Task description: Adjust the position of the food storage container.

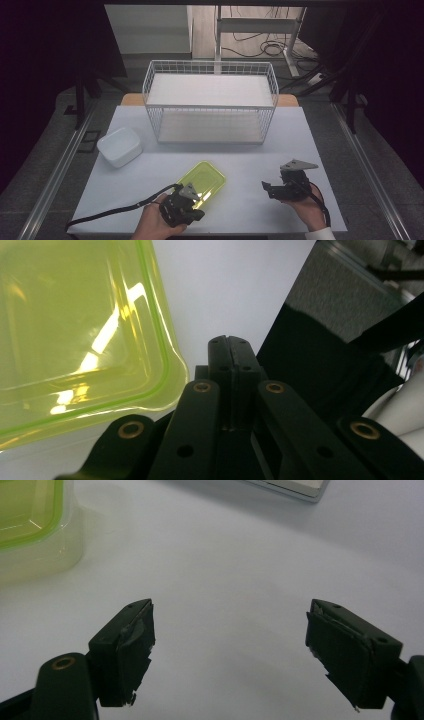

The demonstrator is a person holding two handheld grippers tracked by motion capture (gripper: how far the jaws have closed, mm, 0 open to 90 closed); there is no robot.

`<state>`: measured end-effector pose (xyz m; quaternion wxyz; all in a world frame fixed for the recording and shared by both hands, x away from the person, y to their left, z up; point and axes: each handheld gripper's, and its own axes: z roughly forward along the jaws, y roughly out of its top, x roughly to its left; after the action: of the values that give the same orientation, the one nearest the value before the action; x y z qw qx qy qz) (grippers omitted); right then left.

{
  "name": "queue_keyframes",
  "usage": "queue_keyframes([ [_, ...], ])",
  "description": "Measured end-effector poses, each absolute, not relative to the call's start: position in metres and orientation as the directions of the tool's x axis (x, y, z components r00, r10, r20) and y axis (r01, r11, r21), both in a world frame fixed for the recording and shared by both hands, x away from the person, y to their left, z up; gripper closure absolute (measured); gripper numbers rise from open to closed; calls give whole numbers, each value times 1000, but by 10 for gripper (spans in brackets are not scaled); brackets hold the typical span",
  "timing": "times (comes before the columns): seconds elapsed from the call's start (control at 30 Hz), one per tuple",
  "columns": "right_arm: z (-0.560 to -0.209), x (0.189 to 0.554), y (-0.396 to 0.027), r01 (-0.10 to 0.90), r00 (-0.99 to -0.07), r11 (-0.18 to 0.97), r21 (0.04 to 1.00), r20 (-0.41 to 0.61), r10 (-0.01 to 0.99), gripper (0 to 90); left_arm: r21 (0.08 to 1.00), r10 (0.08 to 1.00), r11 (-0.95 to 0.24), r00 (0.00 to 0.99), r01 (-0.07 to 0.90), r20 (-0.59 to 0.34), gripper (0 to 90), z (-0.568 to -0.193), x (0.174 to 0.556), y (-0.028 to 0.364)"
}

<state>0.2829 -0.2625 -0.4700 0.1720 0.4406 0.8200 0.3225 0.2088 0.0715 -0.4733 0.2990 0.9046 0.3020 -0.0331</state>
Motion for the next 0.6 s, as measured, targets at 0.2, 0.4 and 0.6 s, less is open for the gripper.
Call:
queue_keyframes([
  [0.2,-471,283,-263,614,-548,402,680,0,836,198,495,553,-665,814,559,-176,899,-483,210,67],
  [0.4,-471,283,-263,613,-548,404,679,-4,836,198,485,569,-677,812,553,-131,899,-483,213,71],
  [0.6,-470,283,-265,608,-545,403,684,-9,838,198,483,601,-662,791,574,-116,898,-483,222,82],
])
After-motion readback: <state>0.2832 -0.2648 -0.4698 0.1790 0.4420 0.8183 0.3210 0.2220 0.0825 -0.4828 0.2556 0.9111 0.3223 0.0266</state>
